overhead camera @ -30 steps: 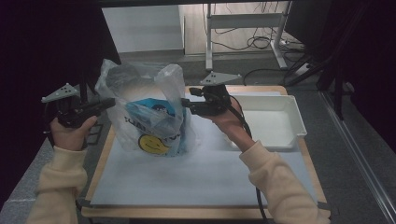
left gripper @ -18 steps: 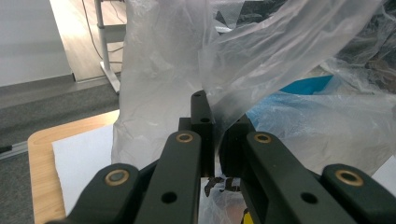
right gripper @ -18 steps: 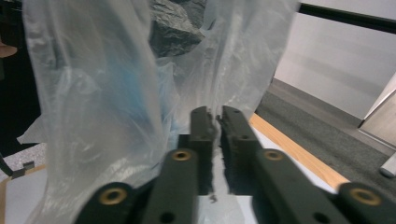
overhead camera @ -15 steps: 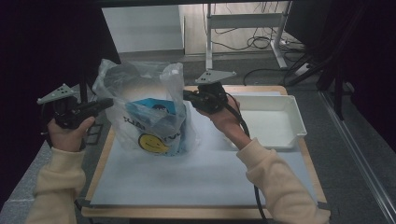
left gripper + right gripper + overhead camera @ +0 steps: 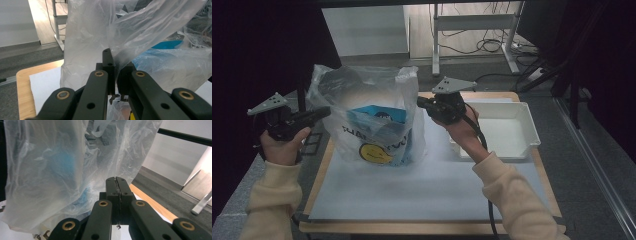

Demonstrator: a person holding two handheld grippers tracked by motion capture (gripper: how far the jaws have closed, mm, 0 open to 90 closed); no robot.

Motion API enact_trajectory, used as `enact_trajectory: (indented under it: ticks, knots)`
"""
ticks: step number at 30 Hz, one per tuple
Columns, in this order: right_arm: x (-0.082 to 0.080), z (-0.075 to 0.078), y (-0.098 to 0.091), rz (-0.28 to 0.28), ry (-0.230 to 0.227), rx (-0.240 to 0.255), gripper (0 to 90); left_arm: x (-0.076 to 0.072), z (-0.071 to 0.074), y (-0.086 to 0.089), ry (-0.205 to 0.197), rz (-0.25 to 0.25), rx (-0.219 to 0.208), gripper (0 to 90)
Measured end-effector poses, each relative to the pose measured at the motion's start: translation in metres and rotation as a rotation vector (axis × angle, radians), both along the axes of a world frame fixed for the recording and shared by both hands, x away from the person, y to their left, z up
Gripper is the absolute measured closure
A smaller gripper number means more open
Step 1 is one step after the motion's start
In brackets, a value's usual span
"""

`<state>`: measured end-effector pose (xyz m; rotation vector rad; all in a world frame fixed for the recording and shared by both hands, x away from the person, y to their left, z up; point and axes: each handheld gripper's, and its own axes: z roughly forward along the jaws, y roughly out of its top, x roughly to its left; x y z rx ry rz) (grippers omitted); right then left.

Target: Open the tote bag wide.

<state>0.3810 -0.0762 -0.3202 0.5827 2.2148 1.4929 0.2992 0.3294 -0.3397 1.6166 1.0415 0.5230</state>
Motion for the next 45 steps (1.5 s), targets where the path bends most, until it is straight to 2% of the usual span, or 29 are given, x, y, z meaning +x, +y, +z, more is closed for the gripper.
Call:
enact_trajectory:
  ticks: [14, 30, 35, 45]
  knots:
    - [0.001, -0.010, -0.009, -0.023, 0.010, -0.002, 89.2, -0.003, -0.006, 0.005, 0.005, 0.006, -0.006, 87.0]
    - [0.005, -0.027, -0.010, -0.051, 0.026, -0.041, 89.2, 0.000, -0.018, 0.007, 0.027, 0.010, -0.018, 87.1]
    - [0.006, -0.033, -0.009, -0.051, 0.029, -0.049, 89.1, -0.001, -0.025, 0.009, 0.040, 0.014, -0.022, 87.0]
    - [0.008, -0.050, -0.008, -0.053, 0.063, -0.054, 89.1, 0.001, -0.045, 0.010, 0.075, 0.009, -0.037, 87.1]
